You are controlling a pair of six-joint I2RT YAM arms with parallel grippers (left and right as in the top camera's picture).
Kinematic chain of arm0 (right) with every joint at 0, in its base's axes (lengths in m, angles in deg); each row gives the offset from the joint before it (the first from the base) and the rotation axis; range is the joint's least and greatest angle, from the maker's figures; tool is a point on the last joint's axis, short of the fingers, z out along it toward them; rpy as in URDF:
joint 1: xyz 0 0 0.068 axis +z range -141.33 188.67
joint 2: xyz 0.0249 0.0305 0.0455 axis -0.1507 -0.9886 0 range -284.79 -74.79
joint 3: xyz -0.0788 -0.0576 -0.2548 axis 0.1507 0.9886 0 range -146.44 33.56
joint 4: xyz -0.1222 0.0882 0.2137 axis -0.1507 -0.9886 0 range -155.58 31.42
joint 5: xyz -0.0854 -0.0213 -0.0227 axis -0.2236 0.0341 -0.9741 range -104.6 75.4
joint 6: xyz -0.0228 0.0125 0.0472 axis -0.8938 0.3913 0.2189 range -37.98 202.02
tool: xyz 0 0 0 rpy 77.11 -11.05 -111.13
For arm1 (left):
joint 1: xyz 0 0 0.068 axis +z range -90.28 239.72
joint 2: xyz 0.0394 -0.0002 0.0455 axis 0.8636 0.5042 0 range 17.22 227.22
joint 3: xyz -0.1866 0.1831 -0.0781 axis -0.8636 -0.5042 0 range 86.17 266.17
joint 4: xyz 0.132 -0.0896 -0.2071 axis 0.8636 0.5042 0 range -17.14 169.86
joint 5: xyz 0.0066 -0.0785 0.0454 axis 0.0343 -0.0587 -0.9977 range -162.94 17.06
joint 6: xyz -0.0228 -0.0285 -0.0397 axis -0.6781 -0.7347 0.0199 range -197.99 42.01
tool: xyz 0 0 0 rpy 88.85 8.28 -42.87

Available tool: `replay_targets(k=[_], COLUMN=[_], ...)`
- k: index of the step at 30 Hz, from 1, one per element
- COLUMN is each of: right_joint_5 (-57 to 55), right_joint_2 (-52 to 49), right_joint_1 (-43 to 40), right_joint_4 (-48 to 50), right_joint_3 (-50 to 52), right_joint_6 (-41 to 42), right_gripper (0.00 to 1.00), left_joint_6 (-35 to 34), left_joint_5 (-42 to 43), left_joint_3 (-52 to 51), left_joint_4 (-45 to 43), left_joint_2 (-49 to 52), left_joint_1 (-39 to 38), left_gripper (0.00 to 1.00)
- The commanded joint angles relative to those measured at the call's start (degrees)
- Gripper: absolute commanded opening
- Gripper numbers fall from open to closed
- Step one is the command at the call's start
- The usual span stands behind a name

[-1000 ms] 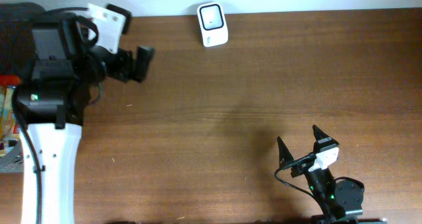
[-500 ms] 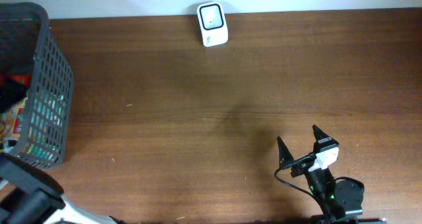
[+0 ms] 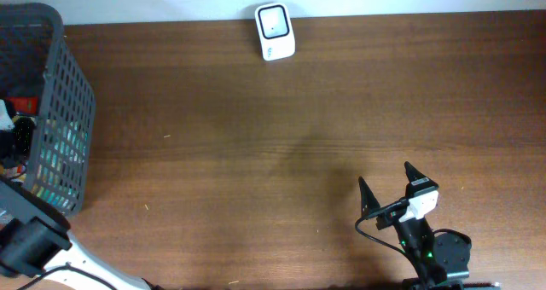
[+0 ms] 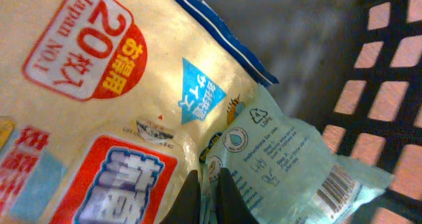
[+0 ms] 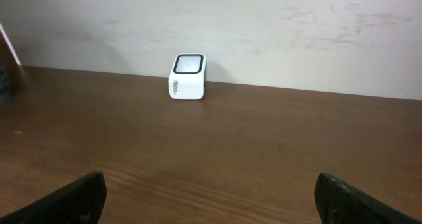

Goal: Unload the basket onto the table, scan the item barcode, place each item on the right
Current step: 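Reach the left gripper into the grey basket and grasp the green wrapped pack, then place the green wrapped pack on the table center with the left gripper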

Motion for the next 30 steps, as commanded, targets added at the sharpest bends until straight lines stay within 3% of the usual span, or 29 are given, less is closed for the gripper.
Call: replay_targets(k=[1,4,7,9,14,20,21,22,23,28,30], right_joint_5=[-0.11,-0.09,-0.11,-0.11,-0.11,-0.11,-0.11,-0.11,-0.11,-0.11,-0.11], right_joint_2=[0.28,0.28,0.28,0.28,0.28,0.28,0.28,0.28,0.28,0.28,0.28], right_joint_1=[0.31,0.31,0.31,0.31,0.31,0.31,0.31,0.31,0.31,0.31,0.31], right_joint_4=[-0.04,-0.04,-0.04,-0.07,-0.04,-0.04,-0.04,-0.04,-0.04,-0.04,-0.04], right_joint_3=[0.50,0.50,0.50,0.50,0.50,0.50,0.50,0.50,0.50,0.50,0.50], right_joint_6=[0.50,0.50,0.50,0.50,0.50,0.50,0.50,0.50,0.50,0.50,0.50], right_gripper=[0.99,0.99,0.99,0.99,0.99,0.99,0.99,0.99,0.99,0.99,0.99], left_joint_6=[-6.03,-16.26,-16.52,-13.35,-3.23,-2.78,-2.75,-2.75,-2.78,-6.25,-10.29], left_joint_5=[0.00,1.60,2.12,2.14,1.42,2.12,1.60,1.46,1.46,-8.63,-16.65], left_joint_3=[10.54,19.85,20.72,20.48,10.82,8.96,8.96,9.05,9.94,25.35,30.93], left_joint_4=[1.81,1.99,4.98,10.84,12.04,9.68,8.76,7.98,7.96,18.71,20.22], left_joint_2=[-6.01,-17.05,-27.08,-28.02,-17.57,3.06,3.78,3.76,3.76,-4.37,-11.10], left_joint_1=[-0.33,-0.79,-7.23,-17.59,-46.49,-63.82,-65.64,-66.25,-66.34,-55.78,-46.05], left_gripper=[0.00,0.00,0.00,0.00,0.00,0.00,0.47,0.77,0.99,0.99,0.99])
